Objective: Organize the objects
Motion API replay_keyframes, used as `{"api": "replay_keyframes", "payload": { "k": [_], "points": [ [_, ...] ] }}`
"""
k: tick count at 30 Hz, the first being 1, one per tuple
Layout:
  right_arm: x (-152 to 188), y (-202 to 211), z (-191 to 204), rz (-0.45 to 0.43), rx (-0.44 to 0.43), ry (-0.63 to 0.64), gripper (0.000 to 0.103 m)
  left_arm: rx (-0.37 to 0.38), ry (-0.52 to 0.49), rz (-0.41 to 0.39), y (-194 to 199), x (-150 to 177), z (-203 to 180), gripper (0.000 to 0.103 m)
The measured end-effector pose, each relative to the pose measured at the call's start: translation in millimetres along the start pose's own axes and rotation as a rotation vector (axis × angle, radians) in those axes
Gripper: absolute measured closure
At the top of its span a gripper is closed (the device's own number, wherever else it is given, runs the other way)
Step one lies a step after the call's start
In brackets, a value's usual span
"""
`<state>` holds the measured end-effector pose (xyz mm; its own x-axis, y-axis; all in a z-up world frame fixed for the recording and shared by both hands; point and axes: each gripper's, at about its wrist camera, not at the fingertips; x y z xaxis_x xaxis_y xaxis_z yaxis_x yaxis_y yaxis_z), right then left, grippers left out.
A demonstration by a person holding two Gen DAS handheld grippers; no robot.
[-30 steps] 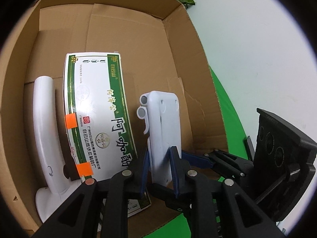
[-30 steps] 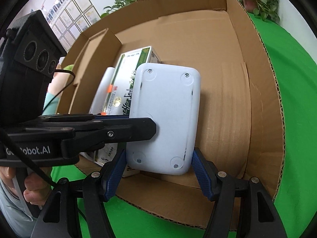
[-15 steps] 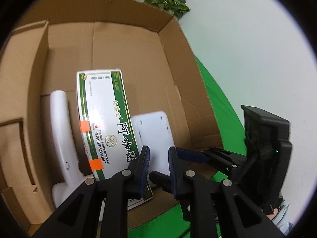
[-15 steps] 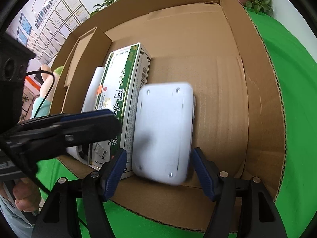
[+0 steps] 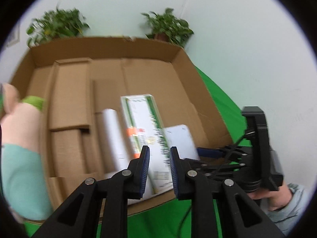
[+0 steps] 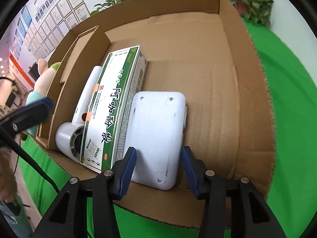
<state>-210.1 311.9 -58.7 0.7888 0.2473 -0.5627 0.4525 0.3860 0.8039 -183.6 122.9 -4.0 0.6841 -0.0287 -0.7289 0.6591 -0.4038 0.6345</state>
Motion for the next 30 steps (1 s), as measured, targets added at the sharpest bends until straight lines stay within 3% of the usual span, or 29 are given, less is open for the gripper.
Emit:
{"api": "replay_keyframes", "payload": {
  "k": [1,2,3,5,7,11,14,16,21,30],
  "points": [
    [0.8,5.0,1.5,-0.023,0.014,0.002,0.055,-0.039,-0.007,-0.031,16.5,-0.4,6.5,0.082],
    [2.5,14.2,4.8,-0.061,0.037,0.007,0.045,-0.093,-0.01,-0.075,30.3,1.9,13.8,0.075],
    [5.2,21.6,7.3,-0.091,0.053,0.01,0.025,-0.131,-0.009,-0.107,39.1,3.9,19.0,0.07],
    [17.3,46.3,20.0,-0.224,0.109,0.014,0.001,-0.236,-0.002,-0.192,61.7,11.9,30.7,0.029],
    [26.6,52.0,38.4,-0.307,0.116,0.04,0.001,-0.336,0.014,-0.286,83.5,22.5,39.6,0.019],
    [52.1,54.3,83.1,-0.428,0.118,0.127,0.001,-0.443,-0.03,-0.289,86.7,43.4,46.1,0.019],
    [59.2,49.4,101.9,-0.486,0.145,0.153,0.001,-0.445,-0.034,-0.253,64.4,53.4,50.1,0.019],
    [55.3,42.7,106.0,-0.494,0.169,0.13,0.001,-0.424,-0.01,-0.242,54.1,58.0,55.9,0.019],
    [52.6,18.3,93.0,-0.44,0.203,0.038,0.0,-0.476,-0.049,-0.29,40.5,62.5,50.7,0.019],
    [56.4,12.8,93.1,-0.438,0.235,0.055,0.0,-0.554,-0.099,-0.344,25.7,76.4,45.1,0.018]
  ]
}}
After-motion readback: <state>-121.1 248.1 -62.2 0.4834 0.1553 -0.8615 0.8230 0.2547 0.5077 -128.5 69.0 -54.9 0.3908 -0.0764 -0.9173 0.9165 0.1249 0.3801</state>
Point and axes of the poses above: each gripper's, at about its wrist camera, not at the fingertips, and y roughly against the way its jaws point, z to its left, x to its underside, and after that the axes turned 3 degrees about -z, right-handed
